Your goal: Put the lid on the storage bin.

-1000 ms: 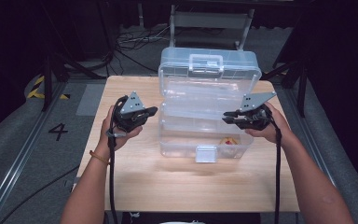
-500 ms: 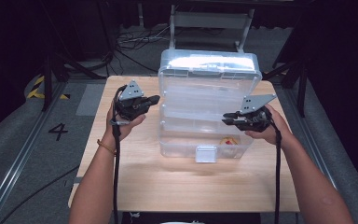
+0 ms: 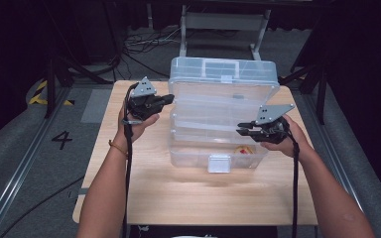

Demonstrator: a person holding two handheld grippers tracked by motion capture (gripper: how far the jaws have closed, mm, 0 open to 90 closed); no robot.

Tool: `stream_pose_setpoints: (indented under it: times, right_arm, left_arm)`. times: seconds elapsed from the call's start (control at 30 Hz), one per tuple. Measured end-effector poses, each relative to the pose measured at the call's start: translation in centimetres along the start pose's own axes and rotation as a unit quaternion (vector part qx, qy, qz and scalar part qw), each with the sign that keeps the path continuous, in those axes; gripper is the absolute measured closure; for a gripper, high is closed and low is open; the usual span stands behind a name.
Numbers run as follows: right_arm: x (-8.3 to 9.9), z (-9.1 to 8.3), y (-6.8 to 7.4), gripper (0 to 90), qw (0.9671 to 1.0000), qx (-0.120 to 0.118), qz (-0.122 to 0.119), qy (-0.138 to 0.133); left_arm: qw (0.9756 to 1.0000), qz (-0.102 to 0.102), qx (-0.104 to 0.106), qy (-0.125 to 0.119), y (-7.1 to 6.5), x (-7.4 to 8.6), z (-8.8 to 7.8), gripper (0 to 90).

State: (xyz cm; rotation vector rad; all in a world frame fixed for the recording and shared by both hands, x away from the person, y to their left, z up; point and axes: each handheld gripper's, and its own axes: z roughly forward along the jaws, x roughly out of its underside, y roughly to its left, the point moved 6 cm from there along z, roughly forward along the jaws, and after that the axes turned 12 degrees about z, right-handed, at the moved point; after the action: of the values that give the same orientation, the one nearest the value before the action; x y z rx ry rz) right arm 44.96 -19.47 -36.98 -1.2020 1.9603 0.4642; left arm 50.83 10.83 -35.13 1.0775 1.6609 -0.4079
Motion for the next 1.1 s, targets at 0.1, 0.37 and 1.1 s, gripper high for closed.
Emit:
stream_pose_setpoints:
  times: [0.1,0.37,1.1]
  right_arm:
    - [0.2,0.1,0.2,78.2,1.0,-0.002,-0.002,0.003]
    - [0.4,0.2,0.6,77.9,0.9998,0.013,-0.012,0.003]
    - [2.6,-2.4,0.2,79.7,0.9996,0.023,0.017,0.006]
  left_arm:
    - [1.0,-0.005,-0.004,-0.004,0.2,0.0,0.0,90.0]
    - [0.9999,0.006,-0.002,-0.015,0.0,-0.6,-0.7,90.0]
    - [0.9988,0.046,0.003,0.016,-1.3,-0.4,-1.1,89.9]
